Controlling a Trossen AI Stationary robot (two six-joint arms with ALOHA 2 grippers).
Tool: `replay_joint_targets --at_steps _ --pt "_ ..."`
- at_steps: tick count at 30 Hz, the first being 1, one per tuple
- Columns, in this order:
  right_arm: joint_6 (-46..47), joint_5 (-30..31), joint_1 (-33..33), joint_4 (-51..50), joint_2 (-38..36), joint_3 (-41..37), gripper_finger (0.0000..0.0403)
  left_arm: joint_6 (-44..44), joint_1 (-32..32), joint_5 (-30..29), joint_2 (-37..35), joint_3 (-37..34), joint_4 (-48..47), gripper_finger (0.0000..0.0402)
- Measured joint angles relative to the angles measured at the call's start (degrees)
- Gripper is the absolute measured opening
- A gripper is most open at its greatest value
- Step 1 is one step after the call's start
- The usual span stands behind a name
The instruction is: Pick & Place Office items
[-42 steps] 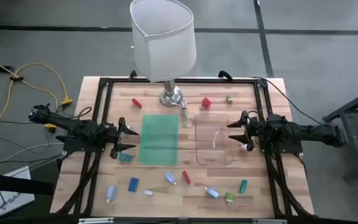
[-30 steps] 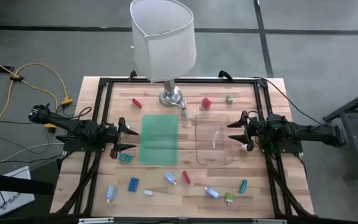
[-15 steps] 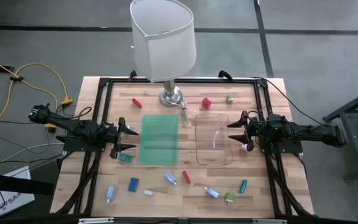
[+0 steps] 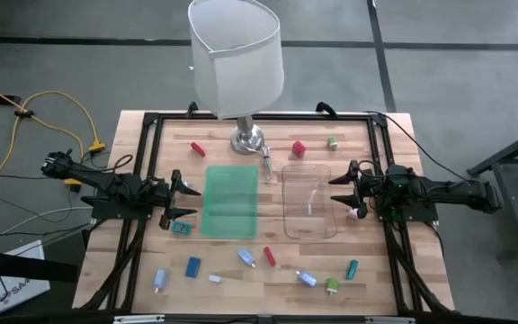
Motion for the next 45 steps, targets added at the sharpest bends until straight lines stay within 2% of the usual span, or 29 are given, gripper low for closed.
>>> replay_joint_targets --at_steps 22,26,38,45 --pt "0.0 0.0 0.0 0.0 0.0 0.0 0.0232 -0.1 0.1 -0.2 0.0 0.0 0.4 0.025" --pt "0.0 0.0 0.0 0.0 0.0 0.0 0.0232 -4.7 0.3 -2.2 0.0 0.0 0.6 0.025" --pt "0.0 0.0 0.0 0.0 0.0 0.0 0.0232 -5.2 0.3 -15.5 0.0 1.3 1.4 0.025" --pt "0.0 0.0 0.0 0.0 0.0 0.0 0.0232 -7.2 0.3 -25.6 0.2 6.4 -6.5 0.025"
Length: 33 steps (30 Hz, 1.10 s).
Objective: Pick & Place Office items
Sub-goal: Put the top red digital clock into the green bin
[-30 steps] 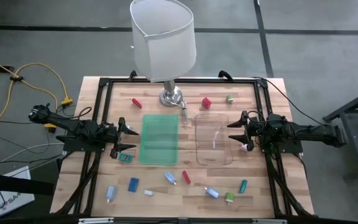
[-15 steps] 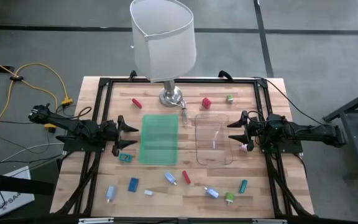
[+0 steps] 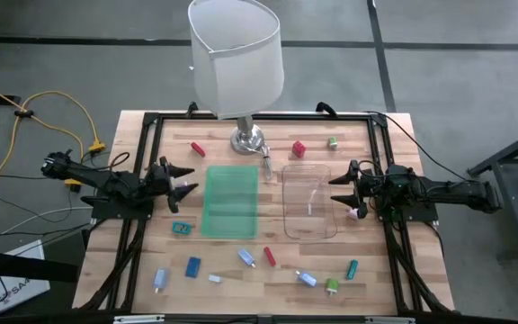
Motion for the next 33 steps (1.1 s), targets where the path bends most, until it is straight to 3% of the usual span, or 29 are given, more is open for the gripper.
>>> replay_joint_targets --at_steps 6,12,15,22,27,33 --pt "0.0 0.0 0.0 0.0 0.0 0.0 0.0232 -2.1 1.4 -1.7 5.9 6.9 -4.5 0.025" --pt "0.0 0.0 0.0 0.0 0.0 0.0 0.0232 -4.0 9.0 -0.4 17.7 14.7 -9.8 0.025" --pt "0.0 0.0 0.0 0.0 0.0 0.0 0.0232 -6.7 15.3 4.9 24.1 19.2 -14.4 0.025" --pt "0.0 0.0 0.0 0.0 0.0 0.0 0.0232 -15.8 34.3 23.2 37.0 27.6 -28.3 0.025" --pt "0.0 0.0 0.0 0.0 0.0 0.0 0.0232 -15.6 46.3 33.3 42.1 28.0 -29.1 0.025" --pt "0.0 0.0 0.0 0.0 0.0 0.0 0.0232 -15.1 55.4 39.4 47.6 28.0 -28.1 0.025"
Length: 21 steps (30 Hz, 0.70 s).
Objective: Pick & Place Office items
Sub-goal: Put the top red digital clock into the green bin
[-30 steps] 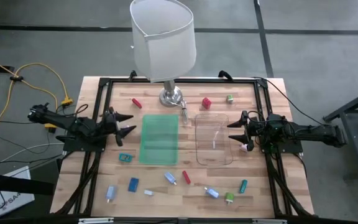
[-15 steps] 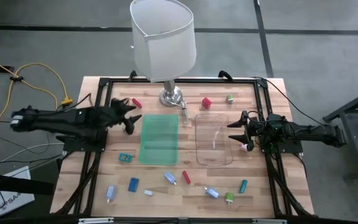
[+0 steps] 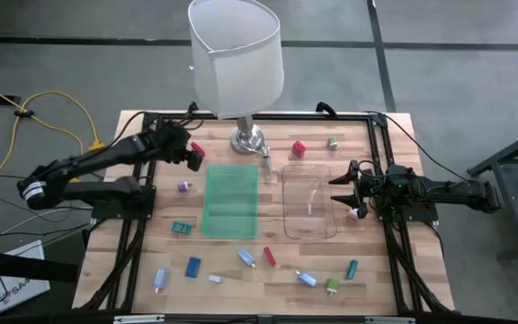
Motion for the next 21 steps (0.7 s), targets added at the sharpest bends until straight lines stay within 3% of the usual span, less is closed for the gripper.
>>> replay_joint_targets --at_steps 5,12,16,21 --pt "0.0 0.0 0.0 0.0 0.0 0.0 0.0232 6.7 5.9 9.7 4.5 0.1 4.0 0.025" --pt "0.0 0.0 0.0 0.0 0.0 0.0 0.0232 15.7 10.0 18.0 7.3 0.5 6.4 0.025" --pt "0.0 0.0 0.0 0.0 0.0 0.0 0.0232 17.4 10.0 16.4 7.3 3.6 1.1 0.025" --pt "0.0 0.0 0.0 0.0 0.0 0.0 0.0232 25.5 8.1 7.5 7.4 9.7 -8.7 0.025"
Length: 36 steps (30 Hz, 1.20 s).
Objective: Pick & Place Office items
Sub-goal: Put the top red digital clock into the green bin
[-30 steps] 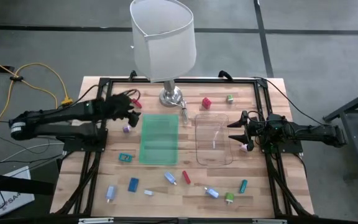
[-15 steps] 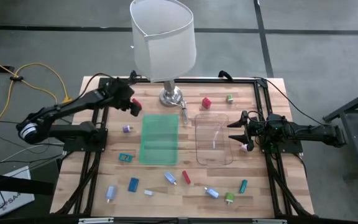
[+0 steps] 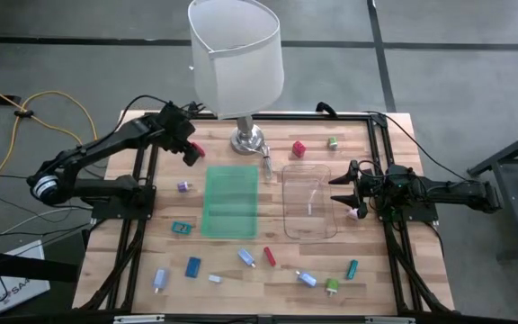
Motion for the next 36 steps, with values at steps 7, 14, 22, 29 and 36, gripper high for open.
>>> replay_joint_targets --at_steps 7,14,22,29,36 --pt "0.0 0.0 0.0 0.0 0.0 0.0 0.0232 16.7 -3.3 -4.2 0.0 1.7 -1.4 0.025" --pt "0.0 0.0 0.0 0.0 0.0 0.0 0.0232 28.0 -5.1 -13.9 0.1 1.8 -6.2 0.025" --pt "0.0 0.0 0.0 0.0 0.0 0.0 0.0232 46.4 -7.6 -13.0 0.1 1.8 -5.8 0.025" --pt "0.0 0.0 0.0 0.0 0.0 0.0 0.0232 63.0 -5.7 -10.9 0.6 1.8 -3.6 0.025" --pt "0.0 0.0 0.0 0.0 0.0 0.0 0.0232 67.5 -0.8 -7.7 6.1 1.8 -4.5 0.025"
